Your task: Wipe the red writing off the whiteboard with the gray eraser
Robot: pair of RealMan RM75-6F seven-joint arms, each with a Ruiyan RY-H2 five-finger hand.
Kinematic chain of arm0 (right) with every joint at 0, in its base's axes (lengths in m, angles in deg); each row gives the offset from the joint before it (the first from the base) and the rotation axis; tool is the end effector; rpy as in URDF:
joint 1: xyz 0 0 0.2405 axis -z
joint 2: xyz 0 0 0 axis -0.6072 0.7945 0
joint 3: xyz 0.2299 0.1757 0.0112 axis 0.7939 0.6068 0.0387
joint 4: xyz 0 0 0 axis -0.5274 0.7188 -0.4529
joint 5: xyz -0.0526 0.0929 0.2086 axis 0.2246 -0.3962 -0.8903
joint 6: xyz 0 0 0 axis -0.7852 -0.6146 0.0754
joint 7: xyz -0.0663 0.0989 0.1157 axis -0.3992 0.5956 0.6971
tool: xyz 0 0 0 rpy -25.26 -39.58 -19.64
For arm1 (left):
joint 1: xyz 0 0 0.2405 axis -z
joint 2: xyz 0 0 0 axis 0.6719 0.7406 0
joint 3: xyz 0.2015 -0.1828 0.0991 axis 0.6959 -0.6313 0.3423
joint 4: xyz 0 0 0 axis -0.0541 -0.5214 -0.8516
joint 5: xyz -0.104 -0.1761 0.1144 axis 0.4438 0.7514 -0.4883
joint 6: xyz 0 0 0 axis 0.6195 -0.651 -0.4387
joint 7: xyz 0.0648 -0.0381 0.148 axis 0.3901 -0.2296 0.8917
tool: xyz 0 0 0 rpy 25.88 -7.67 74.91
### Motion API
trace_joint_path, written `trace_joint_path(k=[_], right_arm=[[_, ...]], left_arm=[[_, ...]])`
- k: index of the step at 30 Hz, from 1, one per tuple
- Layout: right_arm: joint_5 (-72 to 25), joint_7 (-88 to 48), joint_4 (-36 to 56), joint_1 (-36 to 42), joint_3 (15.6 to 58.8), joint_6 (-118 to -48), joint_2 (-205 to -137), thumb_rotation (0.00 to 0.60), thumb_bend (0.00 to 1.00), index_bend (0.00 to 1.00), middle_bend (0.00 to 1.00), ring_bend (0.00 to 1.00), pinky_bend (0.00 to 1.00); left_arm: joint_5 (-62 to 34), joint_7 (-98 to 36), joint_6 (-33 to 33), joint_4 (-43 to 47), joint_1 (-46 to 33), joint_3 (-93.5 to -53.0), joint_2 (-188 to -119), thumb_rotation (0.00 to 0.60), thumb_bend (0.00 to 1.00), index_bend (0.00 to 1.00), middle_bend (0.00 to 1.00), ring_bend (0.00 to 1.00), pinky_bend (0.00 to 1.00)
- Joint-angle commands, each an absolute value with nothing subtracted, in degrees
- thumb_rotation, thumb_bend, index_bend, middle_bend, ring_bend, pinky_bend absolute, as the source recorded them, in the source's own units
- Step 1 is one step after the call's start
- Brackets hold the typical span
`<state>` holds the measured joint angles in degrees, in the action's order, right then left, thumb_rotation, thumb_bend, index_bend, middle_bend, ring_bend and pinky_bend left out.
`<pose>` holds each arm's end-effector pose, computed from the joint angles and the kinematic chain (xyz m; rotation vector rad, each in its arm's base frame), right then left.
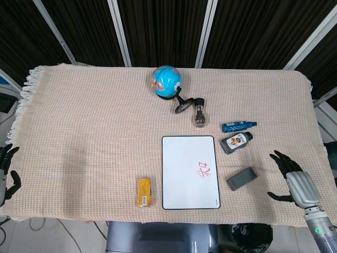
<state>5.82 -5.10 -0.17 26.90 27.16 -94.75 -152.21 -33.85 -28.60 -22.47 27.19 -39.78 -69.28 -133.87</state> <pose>-0.3608 -0.2314 0.1270 1.5734 -1.0855 0.9707 -0.3476 0.1964 0.1562 -1.2535 -0.9591 -0.8933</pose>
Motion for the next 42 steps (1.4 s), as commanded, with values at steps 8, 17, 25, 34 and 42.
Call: trace_joint_path(k=[8, 17, 25, 34, 42], right_arm=[[10.10, -3.57, 3.20, 20.71, 25.26, -87.48, -153.96, 0.600, 0.10, 0.01, 0.13, 0.14, 0.16], [11.63, -4.15, 7.57, 17.16, 24.60, -84.46, -158.40, 0.600, 0.26, 0.11, 0.19, 0.16, 0.16], [12.51, -4.92, 10.78, 15.54, 24.52, -84.93, -160.90, 0.600, 0.36, 0.21, 0.25, 0.21, 0.16], [13.29, -5.59, 12.36, 13.24, 23.56, -83.23, -161.92, 0.600, 0.39, 0.26, 0.29, 0.24, 0.16], [12.89, -7.04, 11.44, 12.13, 22.50, -81.79, -160.74, 0.600, 0.39, 0.27, 0.30, 0.25, 0.16]], left_arm=[[-33.45, -28.38, -22.40, 27.16, -39.73, -69.45, -133.89, 0.600, 0.75, 0.12, 0.04, 0.00, 0.00], [-32.62, -28.17, -22.23, 27.50, -39.74, -69.70, -133.93, 0.600, 0.75, 0.12, 0.04, 0.00, 0.00], [-32.50, -28.00, -22.20, 27.47, -39.72, -69.73, -133.97, 0.600, 0.75, 0.12, 0.04, 0.00, 0.00], [-32.44, -27.60, -22.33, 27.44, -39.75, -69.73, -134.21, 0.600, 0.75, 0.12, 0.04, 0.00, 0.00], [-32.29, -27.40, -22.29, 27.38, -39.72, -69.78, -134.30, 0.600, 0.75, 0.12, 0.04, 0.00, 0.00]])
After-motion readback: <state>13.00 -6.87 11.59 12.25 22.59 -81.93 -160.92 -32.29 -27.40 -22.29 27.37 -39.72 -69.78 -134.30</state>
